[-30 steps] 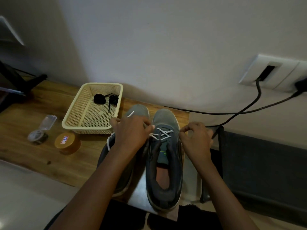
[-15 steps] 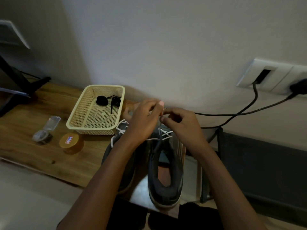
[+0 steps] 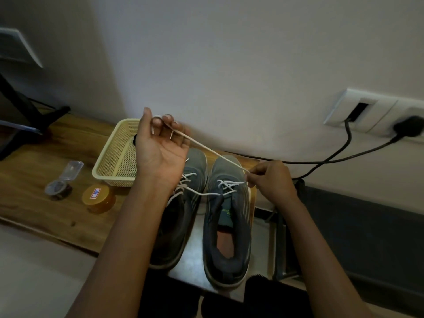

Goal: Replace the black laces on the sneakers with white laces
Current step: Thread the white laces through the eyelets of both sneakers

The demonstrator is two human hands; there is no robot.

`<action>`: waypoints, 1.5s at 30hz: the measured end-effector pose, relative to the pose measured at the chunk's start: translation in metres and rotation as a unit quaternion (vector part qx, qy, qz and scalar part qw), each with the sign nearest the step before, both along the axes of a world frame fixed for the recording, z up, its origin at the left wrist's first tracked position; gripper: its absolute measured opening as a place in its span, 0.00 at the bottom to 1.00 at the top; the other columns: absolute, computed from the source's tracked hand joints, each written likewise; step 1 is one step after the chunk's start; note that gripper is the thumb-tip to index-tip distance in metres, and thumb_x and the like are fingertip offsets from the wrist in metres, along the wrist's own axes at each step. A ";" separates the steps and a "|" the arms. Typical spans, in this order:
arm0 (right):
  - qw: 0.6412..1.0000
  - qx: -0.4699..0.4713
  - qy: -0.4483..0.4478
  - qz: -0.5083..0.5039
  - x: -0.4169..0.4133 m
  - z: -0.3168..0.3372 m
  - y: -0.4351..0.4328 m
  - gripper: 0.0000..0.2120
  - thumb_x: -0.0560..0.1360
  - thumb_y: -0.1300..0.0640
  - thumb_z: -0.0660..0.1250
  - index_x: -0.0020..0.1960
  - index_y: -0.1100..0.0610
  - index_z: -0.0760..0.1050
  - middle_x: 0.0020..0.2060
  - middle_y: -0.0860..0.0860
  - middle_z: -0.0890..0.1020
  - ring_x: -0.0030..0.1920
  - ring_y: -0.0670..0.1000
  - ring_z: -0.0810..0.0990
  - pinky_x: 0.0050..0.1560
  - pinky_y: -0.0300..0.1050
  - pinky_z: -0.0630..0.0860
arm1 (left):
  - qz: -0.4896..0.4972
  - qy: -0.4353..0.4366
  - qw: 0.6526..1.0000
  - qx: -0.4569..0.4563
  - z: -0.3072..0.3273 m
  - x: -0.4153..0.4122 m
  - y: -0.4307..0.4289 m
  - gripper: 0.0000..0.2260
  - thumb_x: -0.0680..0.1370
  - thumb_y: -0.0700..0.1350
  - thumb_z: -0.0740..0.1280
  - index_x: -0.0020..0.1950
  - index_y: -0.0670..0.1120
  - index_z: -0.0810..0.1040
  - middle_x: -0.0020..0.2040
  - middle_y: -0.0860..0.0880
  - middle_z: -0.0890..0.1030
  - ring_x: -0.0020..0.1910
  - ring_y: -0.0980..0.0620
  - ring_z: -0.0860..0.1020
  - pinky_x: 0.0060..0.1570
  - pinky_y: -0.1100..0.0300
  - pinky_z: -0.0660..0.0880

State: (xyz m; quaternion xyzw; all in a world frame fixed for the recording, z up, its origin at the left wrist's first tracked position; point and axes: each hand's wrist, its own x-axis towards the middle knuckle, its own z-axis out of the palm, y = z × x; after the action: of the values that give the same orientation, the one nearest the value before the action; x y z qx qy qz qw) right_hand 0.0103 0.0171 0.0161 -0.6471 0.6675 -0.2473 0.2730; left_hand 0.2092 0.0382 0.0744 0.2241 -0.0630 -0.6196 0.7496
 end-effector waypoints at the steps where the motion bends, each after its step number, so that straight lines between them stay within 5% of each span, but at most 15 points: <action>1: 1.000 0.001 0.001 -0.001 0.001 0.000 0.000 0.17 0.71 0.59 0.71 0.25 0.48 0.74 0.31 0.51 0.82 0.37 0.53 0.79 0.46 0.53 0.77 | 0.015 0.000 1.000 0.010 0.001 -0.001 0.001 0.16 0.79 0.51 0.62 0.32 0.48 0.70 0.31 0.53 0.76 0.31 0.57 0.75 0.47 0.61 0.72; 6: 1.000 0.007 -0.028 -0.002 0.000 -0.002 -0.002 0.13 0.71 0.60 0.71 0.28 0.51 0.78 0.32 0.53 0.82 0.36 0.52 0.79 0.44 0.51 0.77 | 0.067 0.005 0.997 0.028 0.010 0.008 0.005 0.07 0.76 0.47 0.66 0.40 0.47 0.76 0.37 0.52 0.81 0.34 0.56 0.79 0.41 0.63 0.76; 10: 0.994 0.027 -0.109 0.019 0.003 0.000 0.000 0.06 0.70 0.64 0.72 0.34 0.59 0.81 0.31 0.52 0.81 0.30 0.45 0.75 0.39 0.43 0.74 | 0.130 -0.097 0.986 0.026 0.020 0.005 0.007 0.04 0.77 0.41 0.67 0.50 0.44 0.78 0.42 0.51 0.84 0.40 0.56 0.83 0.42 0.62 0.78; 16: 0.968 0.046 -0.245 -0.015 0.005 0.004 0.000 0.08 0.67 0.71 0.70 0.43 0.61 0.79 0.32 0.57 0.81 0.27 0.46 0.77 0.40 0.44 0.76 | 0.370 -0.357 0.857 -0.048 0.055 0.002 0.016 0.15 0.78 0.41 0.66 0.61 0.33 0.74 0.45 0.48 0.84 0.45 0.53 0.83 0.46 0.64 0.77; 19: 0.973 0.047 -0.224 -0.023 0.005 0.003 0.000 0.09 0.67 0.71 0.70 0.39 0.57 0.78 0.35 0.58 0.81 0.28 0.48 0.77 0.39 0.44 0.76 | 0.368 -0.419 0.827 -0.076 0.060 -0.014 0.019 0.10 0.78 0.39 0.65 0.54 0.33 0.78 0.41 0.50 0.84 0.42 0.53 0.83 0.44 0.63 0.78; 22: 0.981 0.054 -0.188 -0.003 0.001 -0.001 0.002 0.08 0.70 0.69 0.69 0.38 0.58 0.79 0.33 0.55 0.80 0.30 0.49 0.78 0.37 0.41 0.76 | 0.214 -0.544 0.807 -0.080 0.038 -0.042 0.020 0.04 0.77 0.38 0.66 0.45 0.46 0.78 0.38 0.53 0.83 0.39 0.56 0.82 0.39 0.68 0.75; 24: 0.985 0.049 -0.165 0.011 -0.005 -0.002 0.004 0.05 0.71 0.68 0.68 0.39 0.60 0.80 0.33 0.54 0.80 0.32 0.50 0.78 0.38 0.43 0.76 | 0.079 -0.649 0.755 -0.044 0.003 -0.051 0.024 0.08 0.76 0.39 0.67 0.41 0.51 0.76 0.39 0.56 0.82 0.43 0.57 0.81 0.42 0.69 0.73; 27: 0.985 0.062 -0.158 0.020 -0.014 -0.004 0.007 0.06 0.73 0.67 0.66 0.40 0.61 0.80 0.34 0.53 0.80 0.31 0.48 0.77 0.32 0.35 0.75 | 0.012 -0.819 0.571 0.043 -0.048 -0.052 0.031 0.04 0.74 0.44 0.69 0.40 0.52 0.78 0.49 0.56 0.81 0.55 0.53 0.76 0.59 0.54 0.68; 29: 0.984 0.068 -0.162 0.031 -0.020 -0.005 0.009 0.06 0.74 0.67 0.66 0.39 0.62 0.80 0.33 0.52 0.80 0.31 0.47 0.77 0.30 0.31 0.73 | 0.000 -0.853 0.519 0.055 -0.064 -0.052 0.032 0.04 0.73 0.46 0.69 0.39 0.53 0.77 0.50 0.56 0.79 0.57 0.51 0.75 0.62 0.47 0.66; 31: 0.982 0.075 -0.164 0.056 -0.022 -0.006 0.013 0.05 0.74 0.67 0.66 0.41 0.66 0.80 0.33 0.54 0.80 0.31 0.48 0.77 0.30 0.31 0.74 | 0.019 -0.839 0.542 0.031 -0.061 -0.053 0.029 0.05 0.76 0.45 0.67 0.41 0.54 0.74 0.43 0.58 0.78 0.51 0.55 0.76 0.58 0.50 0.68; 34: 0.978 0.086 -0.167 0.095 -0.021 -0.010 0.020 0.05 0.74 0.67 0.67 0.39 0.65 0.79 0.33 0.56 0.80 0.30 0.49 0.77 0.33 0.36 0.74 | 0.132 -0.702 0.700 0.019 -0.037 -0.044 0.020 0.03 0.81 0.42 0.60 0.49 0.48 0.71 0.38 0.51 0.78 0.33 0.62 0.77 0.36 0.66 0.73; 36: 0.977 0.088 -0.156 0.118 -0.018 -0.015 0.022 0.08 0.74 0.66 0.67 0.36 0.59 0.78 0.32 0.52 0.79 0.31 0.47 0.77 0.35 0.37 0.75 | 0.265 -0.614 0.740 0.067 -0.014 -0.030 0.014 0.04 0.82 0.41 0.57 0.54 0.47 0.69 0.42 0.50 0.76 0.32 0.62 0.75 0.31 0.67 0.74; 40: 0.980 0.073 -0.127 0.132 -0.012 -0.024 0.021 0.06 0.73 0.65 0.68 0.38 0.62 0.80 0.30 0.48 0.78 0.28 0.39 0.74 0.34 0.31 0.69 | 0.431 -0.545 0.706 0.136 0.004 0.000 0.003 0.12 0.80 0.38 0.56 0.60 0.33 0.70 0.41 0.58 0.70 0.35 0.74 0.72 0.38 0.75 0.67; 43: 0.981 0.059 -0.118 0.140 -0.010 -0.025 0.022 0.05 0.73 0.65 0.68 0.39 0.61 0.81 0.30 0.47 0.77 0.30 0.39 0.73 0.35 0.32 0.69 | 0.423 -0.575 0.687 0.138 -0.004 0.010 0.004 0.14 0.79 0.43 0.60 0.57 0.34 0.75 0.42 0.54 0.74 0.35 0.70 0.72 0.38 0.74 0.66; 45: 0.981 0.052 -0.118 0.144 -0.010 -0.024 0.022 0.06 0.73 0.64 0.68 0.38 0.59 0.80 0.30 0.46 0.77 0.31 0.40 0.73 0.35 0.32 0.69 | 0.424 -0.626 0.644 0.118 -0.007 0.008 0.006 0.14 0.78 0.46 0.62 0.55 0.36 0.77 0.45 0.48 0.77 0.38 0.64 0.73 0.39 0.75 0.65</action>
State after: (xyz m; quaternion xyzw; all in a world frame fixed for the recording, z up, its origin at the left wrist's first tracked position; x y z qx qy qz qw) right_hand 0.0003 0.0395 -0.0079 -0.6876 0.5425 -0.2449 0.4158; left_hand 0.2172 0.0440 0.0674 0.6475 -0.3414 0.0519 0.6794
